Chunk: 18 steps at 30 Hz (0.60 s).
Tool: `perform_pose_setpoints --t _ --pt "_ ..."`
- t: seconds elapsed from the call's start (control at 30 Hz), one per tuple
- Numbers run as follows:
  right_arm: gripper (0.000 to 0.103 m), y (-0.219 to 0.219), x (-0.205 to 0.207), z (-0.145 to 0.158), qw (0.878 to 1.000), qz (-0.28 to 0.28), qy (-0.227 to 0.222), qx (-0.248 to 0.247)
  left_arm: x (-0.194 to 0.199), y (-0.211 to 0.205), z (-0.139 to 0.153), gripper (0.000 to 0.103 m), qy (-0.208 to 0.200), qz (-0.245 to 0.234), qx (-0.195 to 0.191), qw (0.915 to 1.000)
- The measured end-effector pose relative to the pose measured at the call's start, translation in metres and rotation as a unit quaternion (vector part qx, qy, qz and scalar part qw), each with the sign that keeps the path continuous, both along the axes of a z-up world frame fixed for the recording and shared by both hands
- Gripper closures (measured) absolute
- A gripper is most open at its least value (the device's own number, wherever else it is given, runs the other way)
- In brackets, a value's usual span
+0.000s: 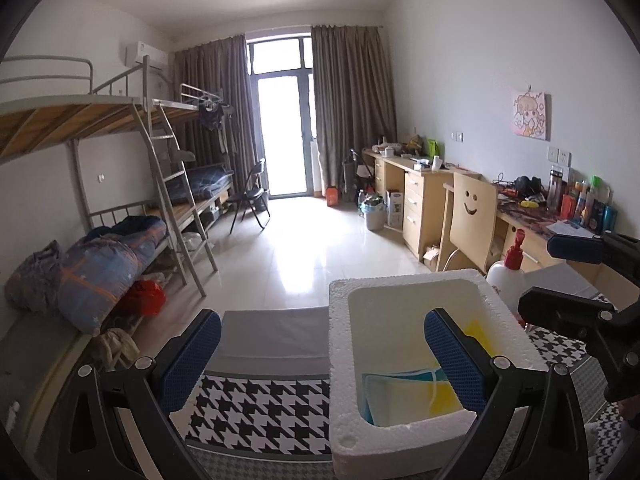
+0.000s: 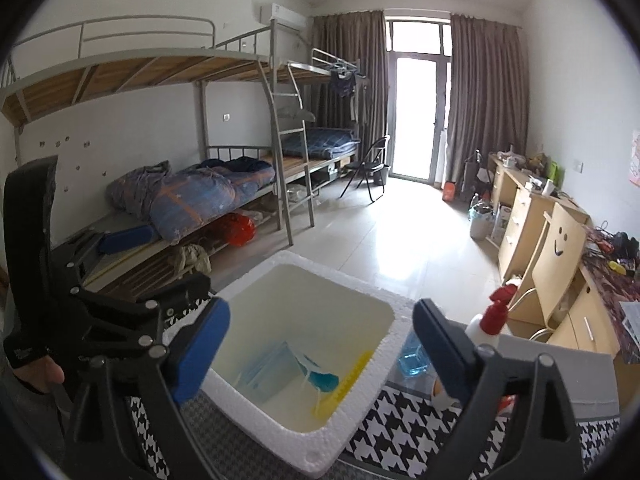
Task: Organize soft objects
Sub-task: 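Open and lift both tools out of the foam box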
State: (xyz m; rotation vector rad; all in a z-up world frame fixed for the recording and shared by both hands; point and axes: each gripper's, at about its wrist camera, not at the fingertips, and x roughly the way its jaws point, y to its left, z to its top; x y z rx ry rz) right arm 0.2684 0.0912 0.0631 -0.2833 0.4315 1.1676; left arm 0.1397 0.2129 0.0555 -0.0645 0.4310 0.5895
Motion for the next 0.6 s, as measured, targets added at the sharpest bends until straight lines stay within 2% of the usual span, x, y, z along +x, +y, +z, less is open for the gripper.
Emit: perform_pose_setpoints --t 0.6 --pt "0.008 -0.038 -0.018 0.018 0.999 -0.005 -0.017 0.030 -0.025 -0.035 0.022 0.001 -0.031 -0.002 0.017 0.9994"
